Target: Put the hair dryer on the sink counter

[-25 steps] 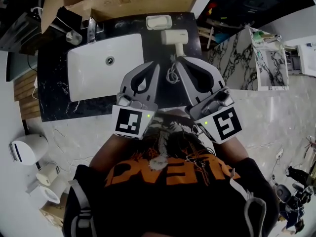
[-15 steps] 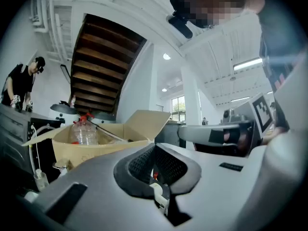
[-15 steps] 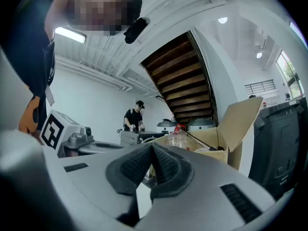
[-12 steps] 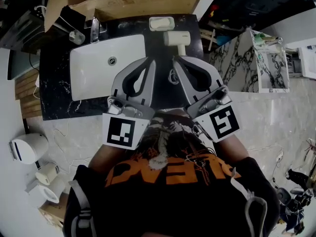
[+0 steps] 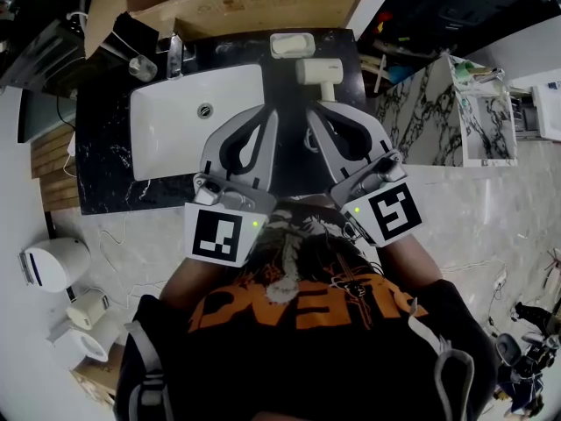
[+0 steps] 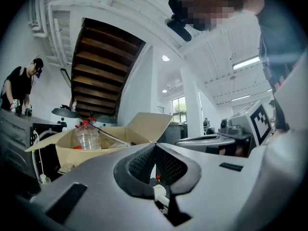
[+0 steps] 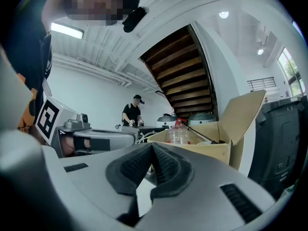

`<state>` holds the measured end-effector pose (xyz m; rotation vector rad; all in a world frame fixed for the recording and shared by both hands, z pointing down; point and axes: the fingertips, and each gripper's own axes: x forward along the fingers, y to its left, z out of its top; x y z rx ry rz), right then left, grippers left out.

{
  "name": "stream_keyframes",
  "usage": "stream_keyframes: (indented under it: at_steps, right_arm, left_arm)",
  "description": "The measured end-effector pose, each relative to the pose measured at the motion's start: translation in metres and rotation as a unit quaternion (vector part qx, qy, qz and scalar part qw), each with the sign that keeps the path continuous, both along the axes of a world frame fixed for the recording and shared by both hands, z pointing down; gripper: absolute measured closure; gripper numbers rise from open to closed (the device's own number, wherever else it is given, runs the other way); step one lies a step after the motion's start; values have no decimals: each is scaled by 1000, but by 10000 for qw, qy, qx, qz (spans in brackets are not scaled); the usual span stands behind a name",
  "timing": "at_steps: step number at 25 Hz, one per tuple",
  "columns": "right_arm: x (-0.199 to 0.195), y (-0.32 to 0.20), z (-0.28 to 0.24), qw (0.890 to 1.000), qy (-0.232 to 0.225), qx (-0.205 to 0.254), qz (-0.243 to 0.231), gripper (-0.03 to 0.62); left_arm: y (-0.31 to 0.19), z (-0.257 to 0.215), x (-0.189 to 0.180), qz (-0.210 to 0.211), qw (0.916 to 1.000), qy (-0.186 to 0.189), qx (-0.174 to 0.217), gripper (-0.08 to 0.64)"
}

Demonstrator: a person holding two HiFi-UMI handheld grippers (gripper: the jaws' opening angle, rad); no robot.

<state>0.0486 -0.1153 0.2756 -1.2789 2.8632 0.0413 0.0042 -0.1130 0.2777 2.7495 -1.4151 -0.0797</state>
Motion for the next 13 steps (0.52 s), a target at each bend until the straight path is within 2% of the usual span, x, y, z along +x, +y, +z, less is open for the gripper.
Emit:
stream_keyframes:
  at_steps: [13]
  right_arm:
    - [-8, 1, 3, 9999, 15, -112, -43, 577]
  left_arm:
    - [2, 1, -1, 56, 9999, -80, -21, 537]
